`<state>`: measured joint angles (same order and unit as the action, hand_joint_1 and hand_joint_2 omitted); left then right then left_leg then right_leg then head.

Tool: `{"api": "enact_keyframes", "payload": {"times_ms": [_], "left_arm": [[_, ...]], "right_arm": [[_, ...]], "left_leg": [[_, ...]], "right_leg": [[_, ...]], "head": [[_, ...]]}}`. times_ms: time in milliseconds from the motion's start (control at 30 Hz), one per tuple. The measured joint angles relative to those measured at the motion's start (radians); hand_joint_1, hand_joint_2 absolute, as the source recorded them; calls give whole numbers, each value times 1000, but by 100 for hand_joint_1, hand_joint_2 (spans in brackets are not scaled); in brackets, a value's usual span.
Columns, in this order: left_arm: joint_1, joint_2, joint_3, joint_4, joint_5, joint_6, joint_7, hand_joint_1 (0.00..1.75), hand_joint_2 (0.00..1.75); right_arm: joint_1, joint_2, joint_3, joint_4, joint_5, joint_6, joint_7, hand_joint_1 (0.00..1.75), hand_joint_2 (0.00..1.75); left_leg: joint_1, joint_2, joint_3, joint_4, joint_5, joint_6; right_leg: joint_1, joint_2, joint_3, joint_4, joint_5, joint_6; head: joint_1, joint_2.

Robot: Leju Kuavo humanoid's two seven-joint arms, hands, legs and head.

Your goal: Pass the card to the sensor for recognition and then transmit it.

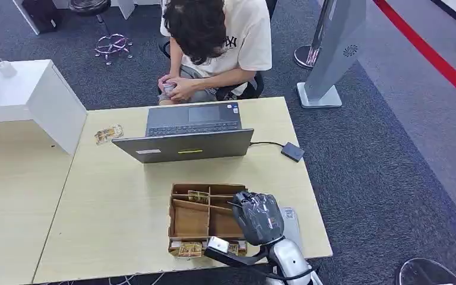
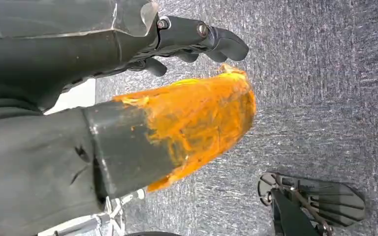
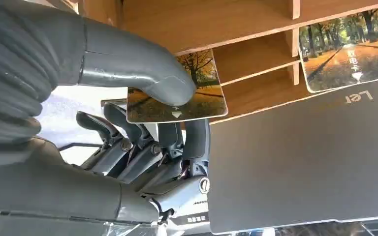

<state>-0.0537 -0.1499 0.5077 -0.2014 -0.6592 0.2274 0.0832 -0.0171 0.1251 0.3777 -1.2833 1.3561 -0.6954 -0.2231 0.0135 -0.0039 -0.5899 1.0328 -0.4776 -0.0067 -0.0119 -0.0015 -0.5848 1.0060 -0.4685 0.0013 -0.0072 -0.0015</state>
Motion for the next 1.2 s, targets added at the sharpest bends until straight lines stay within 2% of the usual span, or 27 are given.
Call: {"api": "enact_keyframes", "payload": {"times_ms": [167,233,300,367,467,600,733,867,1100,1200], "left_arm": [[0,0,6,0,-8,0,-1,0,0],[0,0,13,0,-8,0,-3,0,0],[0,-1,21,0,-10,1,-7,0,0],[0,-2,29,0,-10,4,-12,0,0],[1,-4,48,0,-11,6,-20,0,0],[1,-6,66,0,-14,6,-22,0,0],[1,-9,74,0,-15,6,-25,0,0],[0,-11,81,0,-26,6,-31,0,0],[-1,-12,83,0,-54,1,-29,0,0],[-1,-12,83,0,-74,-9,-20,0,0]], "right_arm": [[7,11,-16,-30,-45,0,-47,175,175],[19,24,-31,-62,-117,0,-103,175,175],[31,35,-41,-109,-271,0,-165,175,175],[46,34,-35,-188,-504,9,-176,175,175],[66,26,-24,-352,-835,65,-214,175,175],[95,19,-25,-517,-1013,117,-267,175,175],[110,12,-27,-599,-1036,135,-278,175,175],[109,8,-28,-610,-1002,148,-287,175,175],[37,8,2,-553,-813,121,-248,175,175],[-13,8,20,-505,-685,72,-217,175,175]], "left_leg": [[0,0,0,0,0,0],[0,0,0,0,0,0],[0,0,0,0,0,0],[0,0,0,0,0,0],[-1,0,0,0,0,0],[-1,0,0,0,0,0],[-1,0,0,0,0,1],[-1,0,0,0,0,0],[0,0,0,0,0,0],[0,0,0,0,0,0]], "right_leg": [[0,0,0,0,0,0],[0,0,0,0,0,0],[0,0,0,0,0,0],[0,0,0,0,0,0],[0,0,0,0,0,0],[0,0,0,0,0,1],[0,0,0,0,0,1],[0,0,0,0,0,0],[0,0,0,0,0,0],[0,0,0,0,1,0]], "head": [[0,0],[0,0],[0,0],[0,0],[0,0],[0,0],[0,0],[0,0],[0,0],[0,0]]}}
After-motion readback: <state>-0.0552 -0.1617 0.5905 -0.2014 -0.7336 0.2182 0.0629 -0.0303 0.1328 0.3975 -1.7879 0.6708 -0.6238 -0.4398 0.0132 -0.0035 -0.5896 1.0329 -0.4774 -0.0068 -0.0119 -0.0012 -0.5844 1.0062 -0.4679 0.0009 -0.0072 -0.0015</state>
